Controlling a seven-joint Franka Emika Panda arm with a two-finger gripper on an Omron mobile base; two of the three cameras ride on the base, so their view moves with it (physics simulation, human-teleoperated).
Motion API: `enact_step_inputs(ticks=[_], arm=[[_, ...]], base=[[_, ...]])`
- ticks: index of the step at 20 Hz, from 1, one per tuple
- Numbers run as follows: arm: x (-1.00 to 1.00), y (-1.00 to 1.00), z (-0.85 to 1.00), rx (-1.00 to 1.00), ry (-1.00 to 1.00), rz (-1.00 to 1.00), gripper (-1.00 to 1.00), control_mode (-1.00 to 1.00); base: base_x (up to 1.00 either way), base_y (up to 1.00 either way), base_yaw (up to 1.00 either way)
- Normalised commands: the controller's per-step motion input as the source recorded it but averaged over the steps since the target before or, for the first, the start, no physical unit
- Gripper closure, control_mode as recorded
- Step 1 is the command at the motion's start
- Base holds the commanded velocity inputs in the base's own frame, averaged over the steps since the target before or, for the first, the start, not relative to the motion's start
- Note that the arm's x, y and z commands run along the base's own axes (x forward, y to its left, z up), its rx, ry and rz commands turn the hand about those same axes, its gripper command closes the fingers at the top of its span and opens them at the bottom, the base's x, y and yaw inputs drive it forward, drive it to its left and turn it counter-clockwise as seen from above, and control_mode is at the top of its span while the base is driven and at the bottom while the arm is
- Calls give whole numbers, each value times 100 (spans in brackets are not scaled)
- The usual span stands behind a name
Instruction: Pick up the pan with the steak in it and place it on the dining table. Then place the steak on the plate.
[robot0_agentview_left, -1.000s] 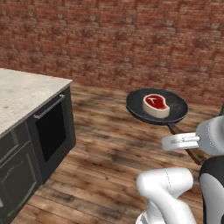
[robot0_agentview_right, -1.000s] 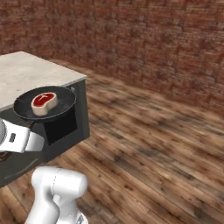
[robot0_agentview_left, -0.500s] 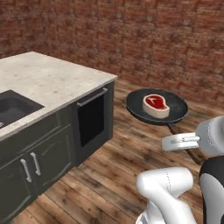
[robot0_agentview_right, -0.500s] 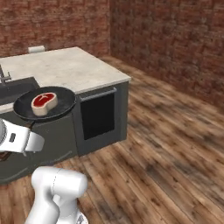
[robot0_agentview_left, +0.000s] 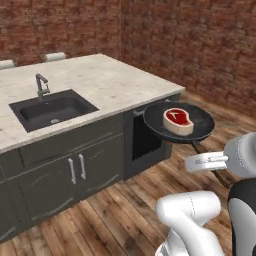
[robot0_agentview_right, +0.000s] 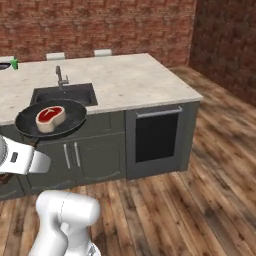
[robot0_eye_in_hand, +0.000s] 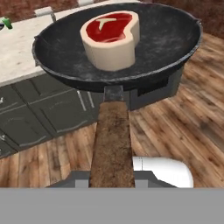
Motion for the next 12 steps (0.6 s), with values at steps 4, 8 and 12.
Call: enact_step_inputs(ticks=[4,8,12], arm=[[0,0,0,0,0,0,100,100],[0,0,0,0,0,0,100,100],[0,0,0,0,0,0,100,100]], base=[[-6,0,49],[0,0,46],[0,-1,34]])
